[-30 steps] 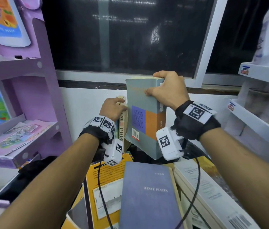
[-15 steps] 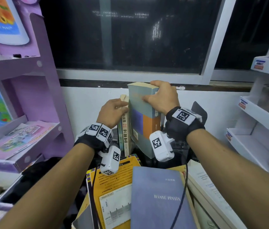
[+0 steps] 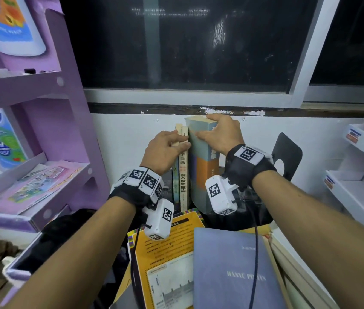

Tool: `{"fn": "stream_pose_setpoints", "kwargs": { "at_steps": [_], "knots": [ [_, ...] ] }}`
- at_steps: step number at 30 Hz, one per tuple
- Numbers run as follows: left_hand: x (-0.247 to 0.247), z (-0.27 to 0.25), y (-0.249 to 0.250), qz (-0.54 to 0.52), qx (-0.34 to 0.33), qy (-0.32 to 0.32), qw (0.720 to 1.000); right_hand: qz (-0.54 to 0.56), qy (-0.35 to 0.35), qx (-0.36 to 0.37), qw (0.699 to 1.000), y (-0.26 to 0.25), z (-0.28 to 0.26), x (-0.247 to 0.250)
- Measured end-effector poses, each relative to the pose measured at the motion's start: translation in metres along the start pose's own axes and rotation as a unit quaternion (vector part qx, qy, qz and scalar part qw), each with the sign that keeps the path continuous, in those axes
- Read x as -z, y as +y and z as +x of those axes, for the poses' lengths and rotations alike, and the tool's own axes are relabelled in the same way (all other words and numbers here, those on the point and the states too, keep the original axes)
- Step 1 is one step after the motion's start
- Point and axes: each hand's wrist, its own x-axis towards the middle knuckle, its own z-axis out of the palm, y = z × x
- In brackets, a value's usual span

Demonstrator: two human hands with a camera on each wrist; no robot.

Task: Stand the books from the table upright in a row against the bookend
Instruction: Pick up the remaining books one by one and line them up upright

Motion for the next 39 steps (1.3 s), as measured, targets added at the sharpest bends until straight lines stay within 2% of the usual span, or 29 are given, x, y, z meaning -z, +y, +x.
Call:
{"fn": "stream_pose_setpoints", "kwargs": {
  "at_steps": [6, 11, 16, 30, 39],
  "knots": [
    [0.000, 0.001, -0.003, 0.016, -0.006, -0.002, 1.000, 0.007, -0.024, 0.017, 1.000, 0.002, 0.003, -0.004],
    [0.004, -0.002, -0.004, -0.010, -0.007, -0.026, 1.000, -0.015, -0.093, 0.058, 0.994, -0.005, -0.003, 0.002],
    [0.005, -0.004, 0.000, 0.041, -0.014, -0.047, 0.998, -0.050, -0.143, 0.057, 0.987, -0.010, -0.009, 0.006],
    [0.003, -0.005, -0.003, 0.065, -0.037, -0.061, 0.995, -0.036, -0.045, 0.017, 0.998, -0.008, -0.006, 0.000],
    [0.003, -0.005, -0.009, 0.084, -0.049, -0.049, 0.994, -0.054, -0.063, 0.032, 0.996, -0.006, -0.009, -0.011]
  ]
}}
